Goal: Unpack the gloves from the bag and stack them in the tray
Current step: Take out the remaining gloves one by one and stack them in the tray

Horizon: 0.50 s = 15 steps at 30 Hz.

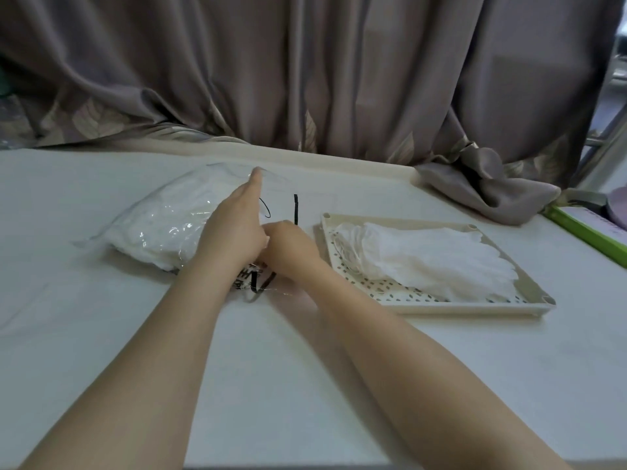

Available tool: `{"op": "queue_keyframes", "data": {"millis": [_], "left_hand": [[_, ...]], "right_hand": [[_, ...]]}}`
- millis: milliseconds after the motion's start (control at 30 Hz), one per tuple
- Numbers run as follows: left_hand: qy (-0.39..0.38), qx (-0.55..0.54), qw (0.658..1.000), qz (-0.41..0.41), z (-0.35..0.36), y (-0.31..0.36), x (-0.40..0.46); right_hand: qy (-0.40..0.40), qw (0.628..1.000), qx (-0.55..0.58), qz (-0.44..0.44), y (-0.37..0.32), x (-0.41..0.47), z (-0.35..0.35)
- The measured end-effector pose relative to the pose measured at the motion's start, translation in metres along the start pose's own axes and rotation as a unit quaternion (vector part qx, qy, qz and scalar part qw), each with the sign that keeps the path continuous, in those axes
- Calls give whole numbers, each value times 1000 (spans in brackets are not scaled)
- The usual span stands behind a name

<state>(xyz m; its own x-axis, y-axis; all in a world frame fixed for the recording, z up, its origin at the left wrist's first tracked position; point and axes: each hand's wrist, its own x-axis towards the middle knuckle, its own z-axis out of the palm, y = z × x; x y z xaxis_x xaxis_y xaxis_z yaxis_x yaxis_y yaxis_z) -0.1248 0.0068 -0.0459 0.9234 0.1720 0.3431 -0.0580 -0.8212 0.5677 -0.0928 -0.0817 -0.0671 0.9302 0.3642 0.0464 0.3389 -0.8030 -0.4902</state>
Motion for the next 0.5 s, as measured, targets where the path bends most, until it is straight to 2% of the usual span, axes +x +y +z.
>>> {"op": "queue_keyframes", "data": {"millis": [200, 300, 400, 500], "left_hand": [[-24, 3, 999, 24, 8, -6, 1], [-40, 12, 999, 34, 13, -9, 4], [-58, 50, 997, 28, 17, -12, 5], [-43, 77, 996, 24, 21, -18, 7]], "right_hand": [[57, 996, -67, -24, 4, -1, 3], [119, 990, 67, -18, 10, 0, -7], [170, 966, 192, -14, 12, -3, -21], [200, 938, 282, -6, 16, -9, -29]]}}
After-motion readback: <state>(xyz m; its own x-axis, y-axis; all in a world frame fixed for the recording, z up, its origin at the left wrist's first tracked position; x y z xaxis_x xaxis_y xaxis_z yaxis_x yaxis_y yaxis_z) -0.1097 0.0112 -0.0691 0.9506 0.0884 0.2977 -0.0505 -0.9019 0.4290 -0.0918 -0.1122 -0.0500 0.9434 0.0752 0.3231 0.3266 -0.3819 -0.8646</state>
